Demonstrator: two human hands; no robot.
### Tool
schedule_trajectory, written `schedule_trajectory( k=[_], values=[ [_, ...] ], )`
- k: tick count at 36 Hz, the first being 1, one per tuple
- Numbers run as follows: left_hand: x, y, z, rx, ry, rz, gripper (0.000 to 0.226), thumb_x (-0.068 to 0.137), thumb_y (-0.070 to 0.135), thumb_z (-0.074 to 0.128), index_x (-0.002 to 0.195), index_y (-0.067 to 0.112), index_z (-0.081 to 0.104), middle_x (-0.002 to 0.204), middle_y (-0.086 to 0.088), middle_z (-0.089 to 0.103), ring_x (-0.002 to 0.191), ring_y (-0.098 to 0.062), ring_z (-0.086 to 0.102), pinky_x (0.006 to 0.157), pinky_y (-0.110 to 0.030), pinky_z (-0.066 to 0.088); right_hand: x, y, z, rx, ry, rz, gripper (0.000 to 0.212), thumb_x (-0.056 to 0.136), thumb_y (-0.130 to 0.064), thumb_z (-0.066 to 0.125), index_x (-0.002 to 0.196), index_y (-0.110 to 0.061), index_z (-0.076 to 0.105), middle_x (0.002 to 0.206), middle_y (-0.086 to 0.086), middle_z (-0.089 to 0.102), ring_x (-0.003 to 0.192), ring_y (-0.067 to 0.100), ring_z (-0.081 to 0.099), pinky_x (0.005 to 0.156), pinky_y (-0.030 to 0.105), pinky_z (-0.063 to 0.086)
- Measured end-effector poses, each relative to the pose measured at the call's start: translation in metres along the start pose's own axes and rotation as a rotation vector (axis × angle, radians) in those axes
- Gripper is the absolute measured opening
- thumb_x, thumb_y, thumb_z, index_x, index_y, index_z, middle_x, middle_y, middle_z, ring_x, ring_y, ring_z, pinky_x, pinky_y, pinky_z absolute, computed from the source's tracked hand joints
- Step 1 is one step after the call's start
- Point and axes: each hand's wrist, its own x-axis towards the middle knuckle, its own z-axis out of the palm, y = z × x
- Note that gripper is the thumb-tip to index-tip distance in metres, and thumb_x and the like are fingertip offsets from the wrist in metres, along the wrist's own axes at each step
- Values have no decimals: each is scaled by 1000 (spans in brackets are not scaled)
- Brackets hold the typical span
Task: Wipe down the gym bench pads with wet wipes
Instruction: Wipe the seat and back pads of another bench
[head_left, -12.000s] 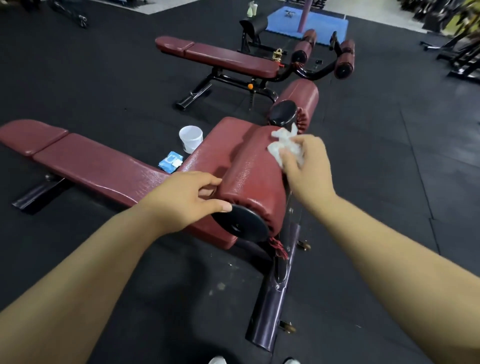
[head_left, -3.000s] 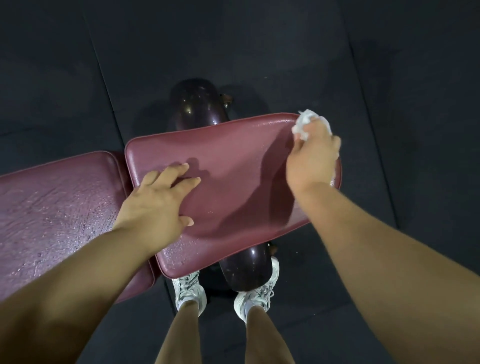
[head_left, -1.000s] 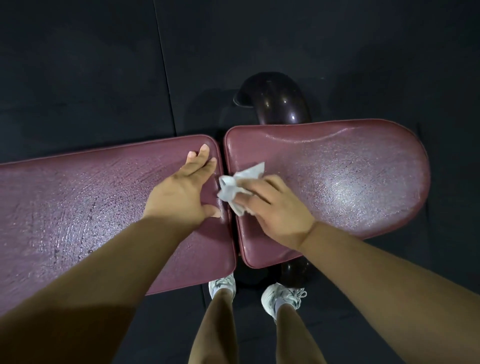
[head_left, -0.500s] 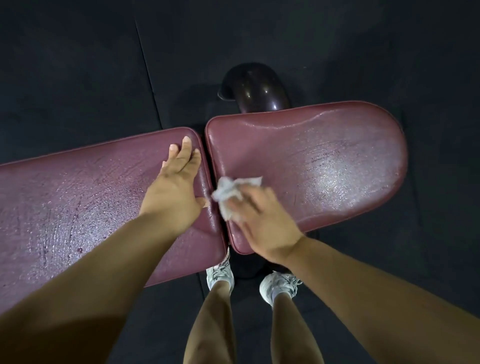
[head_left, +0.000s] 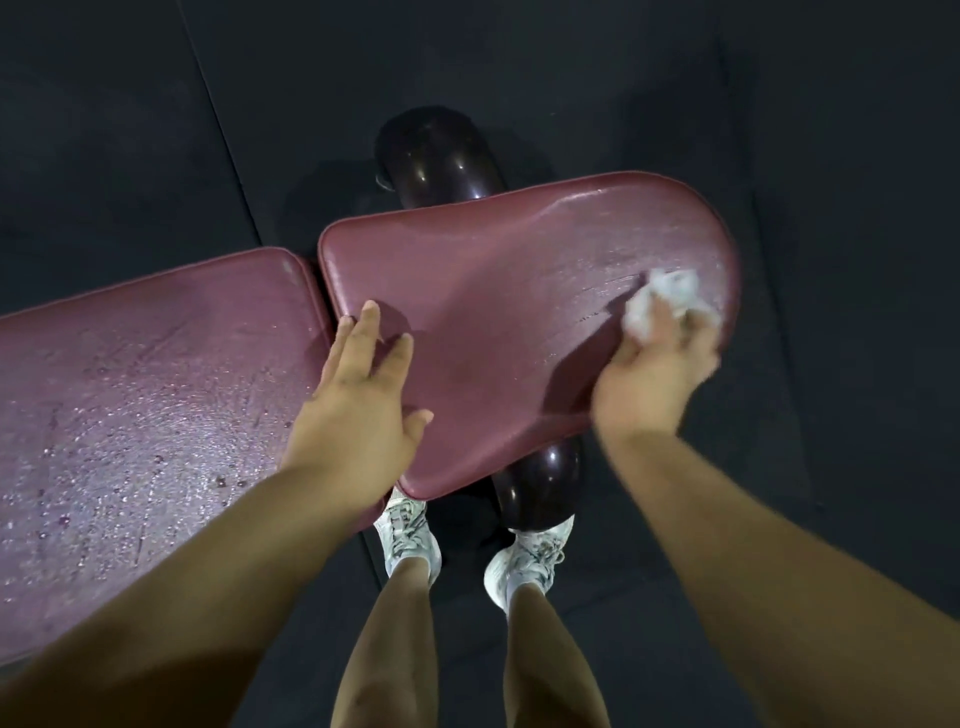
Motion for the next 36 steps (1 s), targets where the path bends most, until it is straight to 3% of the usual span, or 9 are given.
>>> schedule_trajectory(
  k=[2,5,8,13,17,20,24,29,36],
  values=[
    [-1,3,8,41,-5,-6,79,89,40,58,151,21,14,156,1,-23,145,-18,-17,111,-41,28,-36,-12,8,32,-116,-299,54,75,-7,41,129,-9,52,132,19,38,111,41,39,95,48,35],
    [1,5,13,104,-12,-20,82,88,41,60,151,19,12,155,-3,-26,144,-22,-19,109,-43,31,-68,-7,5,30,-413,-845,49,72,-3,46,119,-12,56,127,10,44,93,31,45,79,36,34],
    [2,8,14,136,-31,-30,82,89,40,58,151,17,10,153,-4,-29,143,-24,-21,109,-45,31,-48,19,-5,8,-520,-1195,41,79,-2,44,116,-11,59,129,11,51,95,31,49,83,35,43],
    [2,19,15,145,-38,-89,79,92,35,57,151,17,8,152,-4,-34,142,-24,-23,110,-41,29,33,59,-24,-46,-360,-669,36,88,-9,45,119,-15,62,123,13,57,111,33,52,97,48,42],
    [1,25,18,136,-28,-123,78,92,32,57,151,15,7,153,-5,-31,143,-25,-21,113,-40,23,63,66,-42,106,-154,-166,51,88,1,46,132,-24,48,135,-1,36,114,11,32,97,7,25],
    [2,32,17,136,-40,-189,78,93,30,55,151,16,5,152,-3,-33,143,-23,-20,113,-40,24,43,52,-32,115,-86,-10,56,85,0,45,137,-20,43,141,11,32,120,26,33,99,24,31],
    [1,38,20,128,-11,-249,79,92,27,57,151,17,5,154,1,-28,145,-20,-14,113,-43,26,-13,47,-20,49,-206,-331,63,71,0,32,131,-9,51,132,16,30,98,30,31,82,44,38],
    [-9,51,31,106,18,-324,74,95,24,52,152,16,4,157,3,-21,146,-24,1,111,-42,27,3,85,-32,-12,-398,-812,54,72,3,39,121,-6,58,125,11,35,94,30,33,72,44,50],
    [-27,68,53,31,25,-375,71,95,24,50,152,14,7,158,1,-16,146,-25,-1,114,-38,20,46,96,-53,23,-409,-506,55,83,7,51,132,-15,50,138,15,37,117,31,33,98,41,38]
  ],
)
